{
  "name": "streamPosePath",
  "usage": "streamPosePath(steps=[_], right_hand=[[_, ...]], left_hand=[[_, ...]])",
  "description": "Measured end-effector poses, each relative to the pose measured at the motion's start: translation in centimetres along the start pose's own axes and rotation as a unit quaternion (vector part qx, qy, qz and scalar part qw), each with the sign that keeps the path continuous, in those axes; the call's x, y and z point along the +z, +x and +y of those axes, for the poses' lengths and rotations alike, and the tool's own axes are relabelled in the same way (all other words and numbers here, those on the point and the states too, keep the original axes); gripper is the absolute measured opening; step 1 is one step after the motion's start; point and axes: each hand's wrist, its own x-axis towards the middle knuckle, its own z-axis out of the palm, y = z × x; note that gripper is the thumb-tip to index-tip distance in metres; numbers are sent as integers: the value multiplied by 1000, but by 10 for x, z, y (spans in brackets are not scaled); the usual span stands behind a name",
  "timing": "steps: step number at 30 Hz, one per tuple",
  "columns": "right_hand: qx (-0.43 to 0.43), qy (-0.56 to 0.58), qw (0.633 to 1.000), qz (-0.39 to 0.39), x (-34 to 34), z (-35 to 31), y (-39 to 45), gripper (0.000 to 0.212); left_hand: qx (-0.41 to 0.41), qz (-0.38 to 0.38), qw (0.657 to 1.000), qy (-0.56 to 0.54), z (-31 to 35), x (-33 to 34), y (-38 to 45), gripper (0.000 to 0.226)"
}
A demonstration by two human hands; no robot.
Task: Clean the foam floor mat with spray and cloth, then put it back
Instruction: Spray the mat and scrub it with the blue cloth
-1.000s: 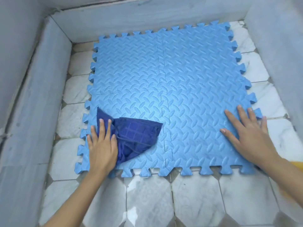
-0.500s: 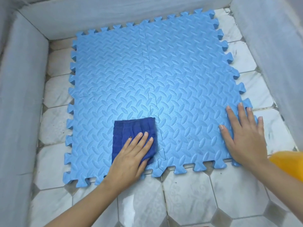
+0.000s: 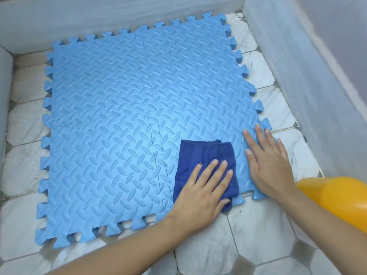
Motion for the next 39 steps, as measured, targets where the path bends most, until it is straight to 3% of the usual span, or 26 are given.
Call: streamPosePath(steps=[11, 14, 18, 20, 28, 33, 34, 36, 39], right_hand=[[61, -11, 997, 55, 7, -3, -4, 54], [106, 30, 990, 83, 10, -1, -2, 56], [122, 72, 984, 106, 14, 0, 2, 54], [121, 78, 983, 115, 15, 0, 3, 53], [122, 87, 982, 113, 17, 2, 3, 52], [111, 63, 987, 103, 15, 4, 0, 54], [110, 57, 987, 100, 16, 5, 1, 55], [110, 41, 989, 92, 16, 4, 2, 57], [104, 0, 991, 85, 15, 1, 3, 58]], left_hand=[[-141, 52, 987, -54, -97, -20, 154, 53], [-72, 69, 994, -32, -72, -13, 120, 53], [90, -12, 996, 2, -25, -4, 36, 55], [106, 7, 994, -1, -33, -5, 49, 55], [-97, 12, 995, -32, -79, -22, 210, 55], [-7, 20, 1000, 4, -62, -14, 120, 56], [-22, 17, 1000, 10, -72, -13, 100, 56], [-121, 49, 991, 18, -112, -14, 82, 55], [-312, 84, 946, -10, -177, -25, 74, 55]])
